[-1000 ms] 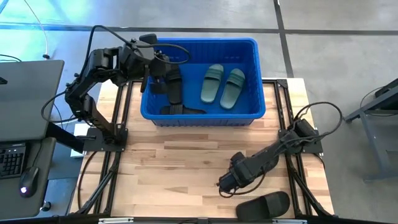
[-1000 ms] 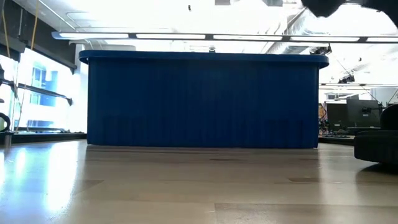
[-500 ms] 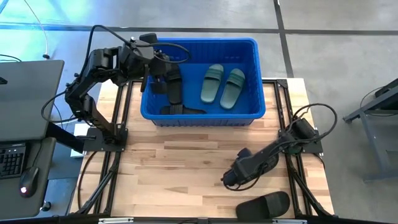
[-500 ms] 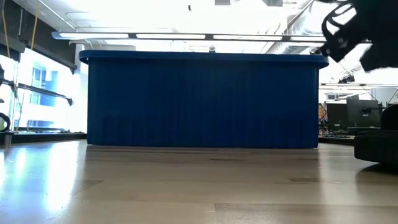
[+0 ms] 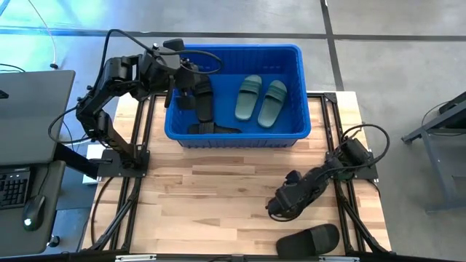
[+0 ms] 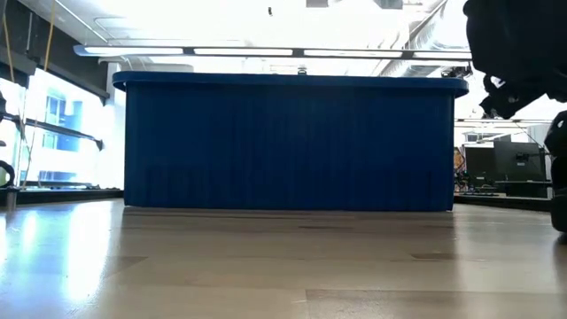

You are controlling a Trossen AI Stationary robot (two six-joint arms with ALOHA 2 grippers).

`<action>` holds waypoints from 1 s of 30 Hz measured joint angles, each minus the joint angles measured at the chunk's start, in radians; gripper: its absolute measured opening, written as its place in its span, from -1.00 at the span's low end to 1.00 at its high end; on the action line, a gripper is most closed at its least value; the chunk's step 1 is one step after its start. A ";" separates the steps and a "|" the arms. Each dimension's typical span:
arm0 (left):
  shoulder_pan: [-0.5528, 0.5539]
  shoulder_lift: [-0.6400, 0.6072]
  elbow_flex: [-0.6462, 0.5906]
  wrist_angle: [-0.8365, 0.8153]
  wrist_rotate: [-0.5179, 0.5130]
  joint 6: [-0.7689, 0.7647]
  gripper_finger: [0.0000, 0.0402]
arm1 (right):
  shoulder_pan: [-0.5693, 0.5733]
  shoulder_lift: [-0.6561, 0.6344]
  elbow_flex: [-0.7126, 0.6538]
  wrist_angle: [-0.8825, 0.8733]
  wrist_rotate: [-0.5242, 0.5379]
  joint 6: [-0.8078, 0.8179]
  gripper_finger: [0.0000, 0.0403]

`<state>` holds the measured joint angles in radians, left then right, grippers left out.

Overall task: Pick and place slides into bin
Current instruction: Put the black slide into the blue bin

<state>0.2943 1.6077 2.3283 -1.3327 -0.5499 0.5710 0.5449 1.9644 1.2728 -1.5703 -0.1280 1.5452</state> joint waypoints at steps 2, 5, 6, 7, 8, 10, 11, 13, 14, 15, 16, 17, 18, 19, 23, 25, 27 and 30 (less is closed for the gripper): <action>0.000 0.000 0.000 0.000 0.000 0.000 -0.55 | 0.000 0.000 0.000 0.000 0.002 0.000 -0.67; 0.000 0.000 0.000 -0.001 0.000 0.000 -0.55 | 0.002 0.000 0.000 -0.007 0.021 -0.009 -0.93; 0.000 0.000 0.000 -0.001 0.000 0.000 -0.55 | 0.005 0.000 0.000 -0.008 0.028 -0.020 -0.95; 0.000 0.000 0.000 -0.001 0.000 0.000 -0.55 | 0.008 0.000 0.000 -0.007 0.039 -0.024 -0.94; 0.000 0.000 0.000 -0.002 0.000 0.000 -0.55 | 0.013 0.000 0.003 -0.006 0.052 -0.025 -0.93; 0.000 0.000 0.000 -0.002 0.000 0.000 -0.55 | 0.022 0.000 0.031 -0.005 0.093 -0.037 -0.95; 0.000 0.000 0.000 -0.002 0.000 0.000 -0.55 | 0.029 0.000 0.057 -0.003 0.114 -0.044 -0.97; 0.000 0.000 0.000 -0.002 0.000 0.000 -0.55 | 0.042 0.000 0.126 -0.002 0.183 -0.062 -0.98; 0.000 0.000 0.000 -0.002 0.000 0.000 -0.55 | 0.050 0.000 0.169 0.000 0.229 -0.062 -0.97; 0.000 0.000 0.000 -0.002 0.000 0.000 -0.55 | 0.057 0.000 0.217 0.003 0.273 -0.065 -0.97; 0.000 0.000 0.000 -0.002 0.000 0.000 -0.55 | 0.063 0.000 0.271 0.005 0.321 -0.076 -0.98; 0.000 0.000 0.000 -0.001 0.000 0.000 -0.55 | 0.072 0.000 0.323 0.007 0.373 -0.092 -0.99; 0.000 0.000 0.000 -0.001 0.000 0.000 -0.55 | 0.079 0.000 0.379 0.007 0.434 -0.122 -0.99; 0.000 0.000 0.000 -0.001 0.000 0.000 -0.55 | 0.087 0.000 0.432 0.007 0.501 -0.153 -0.98; 0.000 0.000 0.000 -0.001 0.000 0.000 -0.55 | 0.107 0.000 0.616 0.002 0.771 -0.323 -0.99; 0.000 0.000 0.000 -0.001 0.000 0.000 -0.55 | 0.108 0.000 0.688 0.002 0.899 -0.425 -0.99; 0.000 0.000 0.000 0.000 0.000 0.000 -0.55 | 0.099 0.000 0.740 0.001 1.037 -0.534 -0.99; 0.000 0.000 0.000 0.005 0.000 0.000 -0.55 | 0.063 0.000 0.783 0.000 1.246 -0.721 -0.99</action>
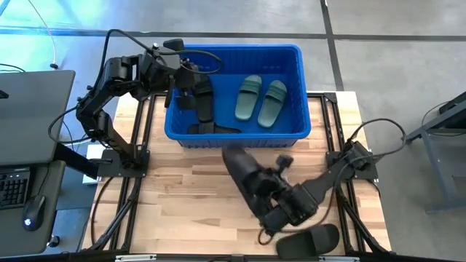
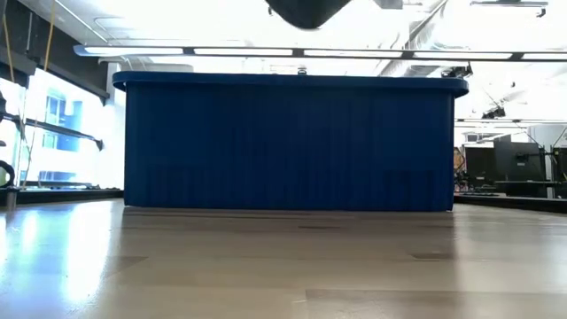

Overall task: Pick and place slides into bin
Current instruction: Put the black slide into the blue bin

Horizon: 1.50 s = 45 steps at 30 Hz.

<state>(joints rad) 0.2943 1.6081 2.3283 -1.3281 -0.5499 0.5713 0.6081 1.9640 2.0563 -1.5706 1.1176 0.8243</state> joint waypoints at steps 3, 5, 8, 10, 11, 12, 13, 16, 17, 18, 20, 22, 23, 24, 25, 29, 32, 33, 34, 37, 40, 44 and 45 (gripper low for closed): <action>0.000 0.000 0.000 0.003 0.000 0.000 -0.55 | -0.070 0.000 0.023 0.001 0.171 -0.168 -1.00; 0.000 0.000 0.000 0.003 -0.007 0.000 -0.55 | -0.142 0.000 0.026 0.005 0.245 -0.255 -1.00; 0.000 0.000 0.000 0.003 -0.017 0.000 -0.55 | -0.284 0.000 0.026 0.019 0.253 -0.343 -1.00; 0.000 0.000 0.000 0.005 -0.018 0.000 -0.55 | -0.398 0.000 0.026 0.062 0.210 -0.408 -1.00; 0.000 0.000 0.000 0.009 -0.018 0.001 -0.55 | -0.455 0.000 0.026 0.097 0.182 -0.450 -1.00; 0.000 0.000 0.000 0.015 -0.018 0.006 -0.55 | -0.513 0.000 0.026 0.144 0.155 -0.497 -1.00; 0.000 0.000 0.000 0.024 -0.019 0.014 -0.55 | -0.566 0.000 0.026 0.207 0.130 -0.556 -1.00; 0.000 0.000 0.000 0.051 -0.019 0.047 -0.55 | -0.717 0.002 0.021 0.450 0.032 -0.787 -1.00; 0.000 0.000 0.000 0.057 -0.019 0.052 -0.55 | -0.759 0.008 0.019 0.551 -0.019 -0.864 -1.00; 0.000 0.000 0.000 0.057 -0.019 0.053 -0.55 | -0.800 0.014 0.015 0.647 -0.077 -0.928 -1.00; 0.000 0.000 0.000 0.056 -0.019 0.057 -0.55 | -0.869 0.041 0.003 0.838 -0.209 -1.043 -1.00; 0.000 0.000 0.000 0.055 -0.019 0.070 -0.55 | -0.924 0.074 -0.011 0.986 -0.341 -1.121 -1.00; 0.000 0.000 0.000 0.054 -0.019 0.080 -0.55 | -0.944 0.093 -0.016 1.043 -0.390 -1.148 -1.00; 0.000 0.000 0.000 0.053 -0.019 0.086 -0.55 | -0.962 0.114 -0.021 1.082 -0.421 -1.171 -1.00; 0.000 0.000 0.000 0.050 -0.019 0.088 -0.55 | -0.976 0.138 -0.026 1.111 -0.429 -1.193 -1.00; 0.000 0.000 0.000 0.043 -0.023 0.091 -0.55 | -1.019 0.232 -0.030 1.158 -0.433 -1.258 -1.00; 0.000 0.000 0.000 0.044 -0.023 0.104 -0.55 | -1.040 0.288 -0.030 1.196 -0.437 -1.276 -1.00; 0.000 0.000 0.000 0.043 -0.023 0.104 -0.55 | -1.045 0.304 -0.030 1.203 -0.443 -1.282 -0.99; 0.000 0.000 0.000 0.042 -0.022 0.105 -0.55 | -1.049 0.318 -0.030 1.214 -0.455 -1.299 -0.98; 0.000 0.000 0.000 0.037 -0.019 0.105 -0.55 | -1.053 0.358 -0.030 1.218 -0.482 -1.369 -0.92; 0.000 0.000 0.000 0.029 -0.019 0.105 -0.55 | -1.053 0.374 -0.030 1.210 -0.489 -1.382 -0.82; 0.000 0.000 0.000 0.009 -0.019 0.094 -0.55 | -1.053 0.374 -0.029 1.198 -0.527 -1.370 -0.63; 0.000 0.000 0.000 0.007 -0.019 0.088 -0.55 | -1.053 0.374 -0.029 1.198 -0.521 -1.363 -0.58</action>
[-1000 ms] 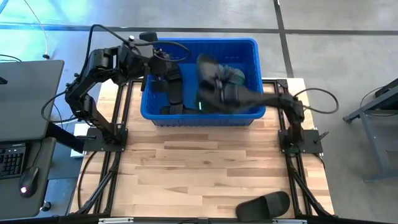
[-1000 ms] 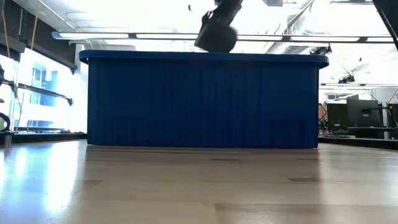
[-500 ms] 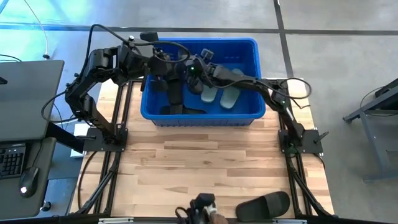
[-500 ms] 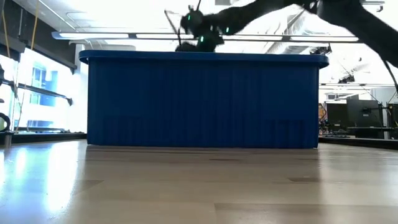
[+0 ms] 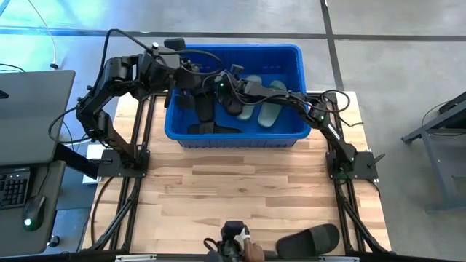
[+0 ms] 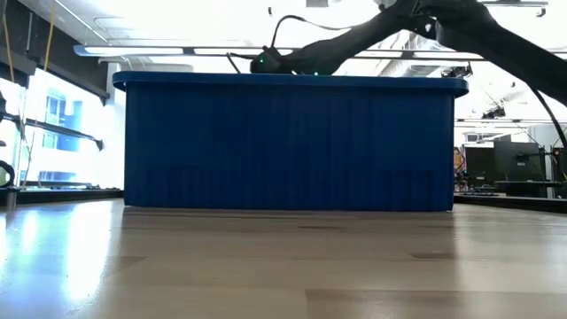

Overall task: Pick and place slides into bin
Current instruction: Put the black slide into the blue bin

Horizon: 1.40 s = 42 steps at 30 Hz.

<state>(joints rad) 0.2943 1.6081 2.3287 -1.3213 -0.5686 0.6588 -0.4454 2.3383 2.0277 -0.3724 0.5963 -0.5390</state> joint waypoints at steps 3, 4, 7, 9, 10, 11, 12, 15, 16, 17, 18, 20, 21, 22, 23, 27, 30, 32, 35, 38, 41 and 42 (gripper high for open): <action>0.000 0.000 0.000 -0.014 0.002 -0.012 -0.55 | 0.000 0.000 0.000 0.014 0.027 0.037 -0.44; 0.000 0.000 0.000 -0.018 0.003 -0.013 -0.55 | 0.000 0.000 0.000 0.015 0.031 0.043 -0.40; 0.000 0.000 0.000 -0.023 0.004 -0.013 -0.55 | 0.006 0.000 0.000 0.011 0.047 0.042 -0.26; 0.000 0.000 0.000 -0.032 0.004 -0.017 -0.55 | 0.011 0.000 0.000 0.014 0.050 0.043 -0.18; 0.000 0.000 0.000 -0.038 0.004 -0.023 -0.55 | 0.014 0.000 0.000 0.014 0.050 0.044 -0.14; 0.000 0.000 0.000 -0.045 0.004 -0.032 -0.55 | 0.017 0.000 0.000 0.012 0.050 0.044 -0.10; 0.000 0.000 0.000 -0.051 0.004 -0.037 -0.55 | 0.021 0.000 0.000 0.010 0.050 0.043 -0.06; 0.000 0.000 0.000 -0.069 0.004 -0.039 -0.55 | 0.032 0.000 0.000 0.011 0.050 0.043 0.06; 0.000 0.000 0.000 -0.076 0.004 -0.039 -0.55 | 0.037 0.000 0.000 0.010 0.054 0.042 0.09; 0.000 0.000 0.000 -0.084 0.004 -0.039 -0.55 | 0.043 -0.001 0.000 0.003 0.059 0.042 0.12; 0.000 0.000 0.000 -0.093 0.004 -0.039 -0.55 | 0.052 -0.005 0.000 -0.005 0.069 0.038 0.15; 0.000 0.000 0.000 -0.113 0.004 -0.039 -0.55 | 0.072 -0.019 0.000 -0.019 0.116 0.016 0.19; 0.000 0.000 0.000 -0.122 0.004 -0.040 -0.55 | 0.082 -0.029 0.000 -0.020 0.143 -0.001 0.19; 0.000 0.000 0.000 -0.130 0.004 -0.046 -0.55 | 0.092 -0.044 0.000 -0.027 0.167 -0.017 0.19; 0.000 0.000 0.000 -0.137 0.003 -0.055 -0.55 | 0.104 -0.059 0.000 -0.035 0.187 -0.022 0.19; 0.000 0.000 0.000 -0.141 0.003 -0.083 -0.55 | 0.147 -0.114 0.000 -0.078 0.257 -0.029 0.16; 0.000 0.000 0.000 -0.142 0.003 -0.088 -0.55 | 0.180 -0.152 0.000 -0.135 0.306 -0.045 0.13; 0.000 0.000 0.000 -0.145 0.003 -0.089 -0.55 | 0.199 -0.178 0.000 -0.184 0.343 -0.044 0.13; 0.000 0.000 0.000 -0.148 0.003 -0.089 -0.55 | 0.223 -0.207 0.000 -0.246 0.364 -0.043 0.14; 0.000 0.000 0.000 -0.139 0.003 -0.091 -0.55 | 0.222 -0.219 0.000 -0.214 0.290 -0.015 0.13; 0.000 0.000 0.000 -0.136 0.004 -0.113 -0.55 | 0.186 -0.217 0.000 -0.156 0.175 0.020 0.12; 0.000 0.000 0.000 -0.136 0.005 -0.118 -0.55 | 0.169 -0.208 0.000 -0.131 0.135 0.034 0.12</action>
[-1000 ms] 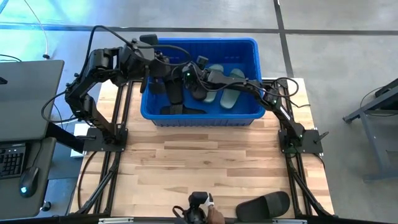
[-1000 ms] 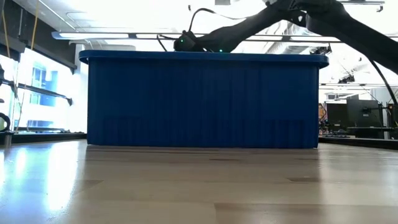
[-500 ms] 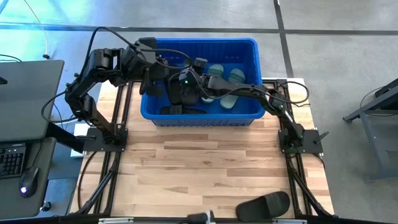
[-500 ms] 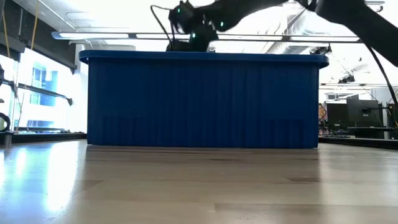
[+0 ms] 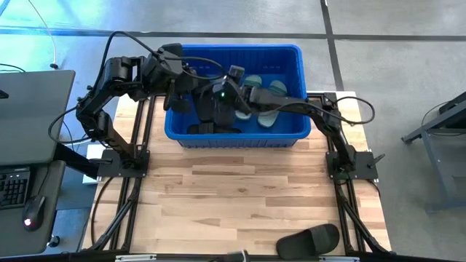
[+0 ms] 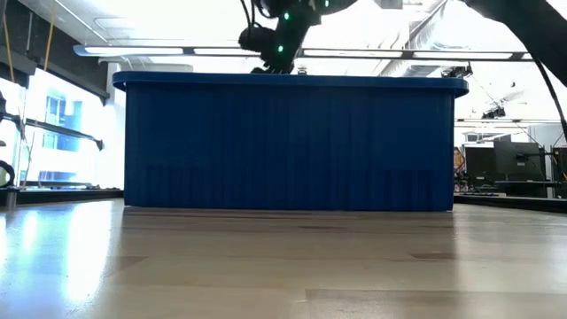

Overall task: Pick and place slides into bin
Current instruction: Put the black slide into the blue bin

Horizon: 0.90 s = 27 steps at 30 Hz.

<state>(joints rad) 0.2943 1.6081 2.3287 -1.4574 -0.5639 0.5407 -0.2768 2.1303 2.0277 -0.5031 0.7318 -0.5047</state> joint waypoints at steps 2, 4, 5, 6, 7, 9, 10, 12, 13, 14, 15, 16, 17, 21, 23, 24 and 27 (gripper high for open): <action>0.000 0.000 0.000 -0.003 0.014 0.001 -0.55 | -0.036 0.021 0.000 0.029 -0.077 0.026 0.12; 0.000 0.000 0.000 -0.004 0.027 0.001 -0.55 | -0.076 0.050 0.000 0.051 -0.133 0.055 0.11; 0.000 0.000 0.000 -0.004 0.033 0.000 -0.55 | -0.094 0.067 0.000 0.058 -0.159 0.072 0.11; 0.000 0.000 0.000 -0.005 0.033 0.001 -0.55 | -0.115 0.082 0.000 0.058 -0.194 0.094 0.12; 0.000 0.000 0.000 -0.005 0.033 0.001 -0.55 | -0.133 0.099 0.000 0.056 -0.233 0.116 0.12; 0.000 0.000 0.000 -0.005 0.033 0.002 -0.55 | -0.165 0.127 0.000 0.043 -0.320 0.164 0.11; 0.000 0.000 0.000 -0.006 0.033 0.002 -0.55 | -0.175 0.140 0.000 0.041 -0.354 0.184 0.11; 0.000 0.000 0.000 -0.013 0.033 0.005 -0.55 | -0.190 0.152 0.000 0.054 -0.429 0.206 0.11; 0.000 0.000 0.000 -0.013 0.033 0.008 -0.55 | -0.192 0.156 0.000 0.063 -0.464 0.209 0.11; 0.000 0.000 0.000 -0.012 0.033 0.011 -0.55 | -0.195 0.158 0.000 0.072 -0.510 0.209 0.11; 0.000 0.000 0.000 -0.013 0.032 0.012 -0.55 | -0.202 0.159 0.000 0.067 -0.567 0.202 0.11; 0.000 0.000 0.000 -0.012 0.032 0.012 -0.55 | -0.206 0.160 0.000 0.061 -0.629 0.193 0.11; 0.000 0.000 0.000 -0.012 0.032 0.012 -0.55 | -0.210 0.161 0.000 0.060 -0.688 0.193 0.12; 0.000 0.000 0.000 -0.013 0.032 0.012 -0.55 | -0.216 0.136 0.000 0.041 -0.721 0.260 0.10; 0.000 0.000 0.000 -0.013 0.032 0.012 -0.55 | -0.214 0.103 0.000 0.015 -0.713 0.260 0.08; 0.000 0.000 0.000 -0.013 0.032 0.011 -0.55 | -0.211 0.087 0.000 0.007 -0.710 0.257 0.07; 0.000 0.000 0.000 -0.013 0.032 0.011 -0.55 | -0.187 0.031 0.000 -0.035 -0.709 0.266 0.02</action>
<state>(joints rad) 0.2943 1.6081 2.3287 -1.4700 -0.5316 0.5522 -0.4634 2.1617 2.0277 -0.5380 0.0230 -0.2389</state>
